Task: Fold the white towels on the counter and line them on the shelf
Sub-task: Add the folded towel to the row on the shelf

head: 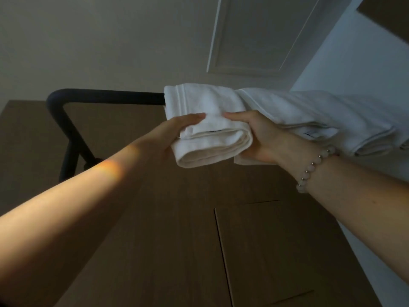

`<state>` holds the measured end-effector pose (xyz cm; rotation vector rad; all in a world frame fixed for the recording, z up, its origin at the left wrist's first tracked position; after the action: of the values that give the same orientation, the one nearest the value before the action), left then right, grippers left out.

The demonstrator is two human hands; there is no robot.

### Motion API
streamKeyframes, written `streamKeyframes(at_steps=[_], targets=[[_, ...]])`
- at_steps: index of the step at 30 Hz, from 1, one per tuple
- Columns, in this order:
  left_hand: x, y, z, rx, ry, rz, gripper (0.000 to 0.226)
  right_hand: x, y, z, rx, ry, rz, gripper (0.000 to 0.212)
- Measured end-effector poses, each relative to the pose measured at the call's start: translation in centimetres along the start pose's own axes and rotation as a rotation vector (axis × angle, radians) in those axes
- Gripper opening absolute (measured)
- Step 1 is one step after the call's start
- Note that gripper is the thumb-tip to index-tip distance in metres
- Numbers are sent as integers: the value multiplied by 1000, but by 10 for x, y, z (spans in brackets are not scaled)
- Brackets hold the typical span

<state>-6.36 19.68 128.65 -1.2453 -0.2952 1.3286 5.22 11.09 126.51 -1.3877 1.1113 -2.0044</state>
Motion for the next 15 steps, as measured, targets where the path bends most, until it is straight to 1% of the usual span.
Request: streamKeyframes(at_steps=[1,2,4,6,10,13,15], targets=[[-1,1,-2,11,27,-3,65,-3,-2,4,8,-27,12,48],[-3,2,-3,6,52,-14,60,-6,0,8,-22,-64,0,43],[-7,7,-7,-9,61,-45,45,-9,3,12,-66,-98,3,40],[-9,11,-8,-16,46,-64,39,-14,2,15,-111,-88,12,40],[4,13,-14,8,13,-55,45,-24,9,16,-194,-99,-4,32],[22,8,-14,-35,28,-26,69,-33,14,17,-256,-172,-18,24],[20,5,-15,-46,39,-43,76,-33,13,22,-310,-202,-21,19]])
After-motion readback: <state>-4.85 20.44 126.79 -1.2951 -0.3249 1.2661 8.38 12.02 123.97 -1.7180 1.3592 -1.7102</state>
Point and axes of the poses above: each hand's wrist, its own y-axis away from the middle knuckle, its own z-axis out of the back of the hand, x = y × z, the point moved 7 cm from there along -y, towards the middle knuckle, and after that the axes turned 3 degrees about -z, right-handed, at the moved point
